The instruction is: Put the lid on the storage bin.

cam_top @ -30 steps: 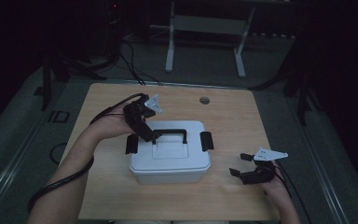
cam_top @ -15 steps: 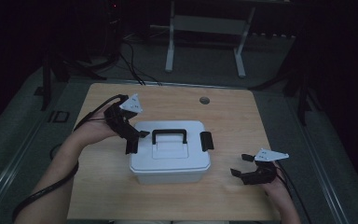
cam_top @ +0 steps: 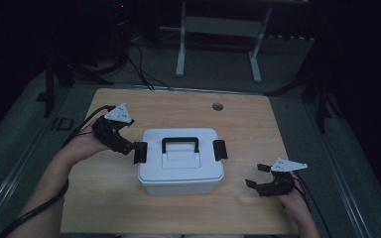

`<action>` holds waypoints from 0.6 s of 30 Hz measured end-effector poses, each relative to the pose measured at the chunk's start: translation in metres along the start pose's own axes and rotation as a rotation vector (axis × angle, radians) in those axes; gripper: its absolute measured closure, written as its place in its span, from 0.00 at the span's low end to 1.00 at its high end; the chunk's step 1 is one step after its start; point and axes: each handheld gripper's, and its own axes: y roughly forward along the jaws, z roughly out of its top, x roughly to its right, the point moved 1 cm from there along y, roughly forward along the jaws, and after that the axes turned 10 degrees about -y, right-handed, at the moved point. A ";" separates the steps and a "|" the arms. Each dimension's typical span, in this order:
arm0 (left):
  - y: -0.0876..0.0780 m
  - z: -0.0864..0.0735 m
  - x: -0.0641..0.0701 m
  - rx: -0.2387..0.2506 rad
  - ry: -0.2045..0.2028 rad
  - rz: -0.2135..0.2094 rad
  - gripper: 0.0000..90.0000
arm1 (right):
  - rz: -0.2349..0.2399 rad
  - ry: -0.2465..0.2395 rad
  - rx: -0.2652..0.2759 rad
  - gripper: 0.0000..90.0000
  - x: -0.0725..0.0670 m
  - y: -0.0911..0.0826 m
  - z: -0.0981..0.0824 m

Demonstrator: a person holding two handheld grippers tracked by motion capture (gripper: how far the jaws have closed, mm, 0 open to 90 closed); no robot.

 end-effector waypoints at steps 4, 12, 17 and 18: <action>-0.001 -0.014 -0.004 0.010 -0.026 0.000 0.15 | -0.003 0.003 0.001 0.16 0.000 0.000 0.000; -0.004 -0.043 -0.014 0.041 -0.073 0.011 0.15 | -0.008 0.009 -0.007 0.15 0.000 0.003 -0.002; -0.006 -0.060 -0.019 0.060 -0.105 0.026 0.15 | -0.023 0.016 -0.004 0.15 0.002 0.001 -0.003; -0.006 -0.064 -0.020 0.056 -0.111 0.028 0.15 | -0.024 0.018 -0.001 0.15 0.002 0.001 -0.003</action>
